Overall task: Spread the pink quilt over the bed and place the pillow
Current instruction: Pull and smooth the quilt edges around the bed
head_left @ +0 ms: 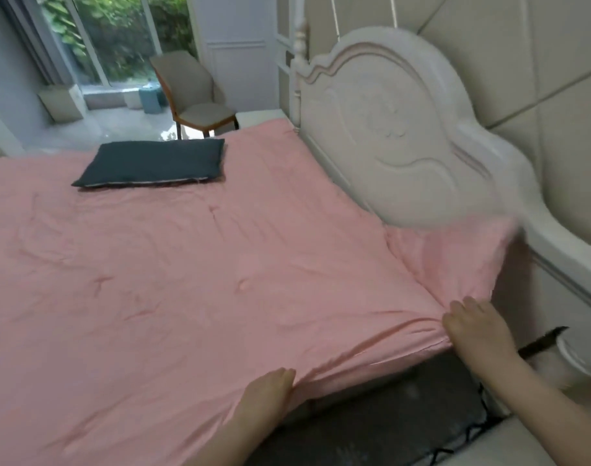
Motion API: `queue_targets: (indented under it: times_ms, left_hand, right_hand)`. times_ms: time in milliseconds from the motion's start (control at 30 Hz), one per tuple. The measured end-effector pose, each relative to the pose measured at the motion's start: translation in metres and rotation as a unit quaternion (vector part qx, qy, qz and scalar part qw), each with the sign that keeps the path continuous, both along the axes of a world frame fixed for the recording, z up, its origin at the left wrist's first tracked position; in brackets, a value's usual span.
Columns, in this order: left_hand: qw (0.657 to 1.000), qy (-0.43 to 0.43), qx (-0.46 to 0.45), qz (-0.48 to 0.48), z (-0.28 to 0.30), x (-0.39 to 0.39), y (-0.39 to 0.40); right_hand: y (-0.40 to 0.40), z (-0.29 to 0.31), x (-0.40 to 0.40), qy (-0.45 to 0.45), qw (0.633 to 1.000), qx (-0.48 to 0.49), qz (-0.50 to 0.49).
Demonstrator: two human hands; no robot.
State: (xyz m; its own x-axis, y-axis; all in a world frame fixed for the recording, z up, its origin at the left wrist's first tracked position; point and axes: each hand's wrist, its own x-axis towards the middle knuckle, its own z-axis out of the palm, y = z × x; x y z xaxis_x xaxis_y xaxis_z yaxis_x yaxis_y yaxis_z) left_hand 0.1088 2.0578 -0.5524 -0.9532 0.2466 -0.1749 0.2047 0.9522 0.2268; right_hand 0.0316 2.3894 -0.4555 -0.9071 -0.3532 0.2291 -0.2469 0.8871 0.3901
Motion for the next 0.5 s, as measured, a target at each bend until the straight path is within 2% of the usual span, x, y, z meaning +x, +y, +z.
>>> queue_targets:
  times_ms: [33,167,200,267,300,367,500]
  left_hand:
    - [1.000,0.019,-0.007,-0.010,-0.004,0.000,0.000]
    - [0.995,-0.011,-0.093,-0.035,-0.023,0.007,-0.008]
    - [0.996,-0.040,-0.084,-0.017,-0.035,0.006,-0.010]
    - [0.996,-0.005,-0.086,-0.009,-0.057,0.004,-0.006]
    - [0.996,-0.015,-0.090,-0.017,-0.060,0.010,-0.003]
    - [0.998,-0.046,-0.036,0.019,-0.061,0.017,0.000]
    - [0.998,-0.048,0.003,0.051,-0.086,0.024,0.006]
  right_hand:
    - [0.003,-0.009,0.001,-0.002,1.000,-0.001,-0.006]
    - [0.001,-0.044,0.014,-0.004,1.000,-0.012,0.010]
    - [-0.001,-0.049,0.019,-0.015,1.000,-0.024,-0.007]
    - [0.002,-0.071,0.028,-0.024,0.999,-0.024,-0.016]
    - [0.003,-0.079,0.030,-0.022,0.999,-0.030,-0.025]
    - [0.002,-0.088,0.030,-0.039,0.998,-0.040,-0.044]
    - [0.000,-0.103,0.027,-0.110,0.988,-0.066,-0.085]
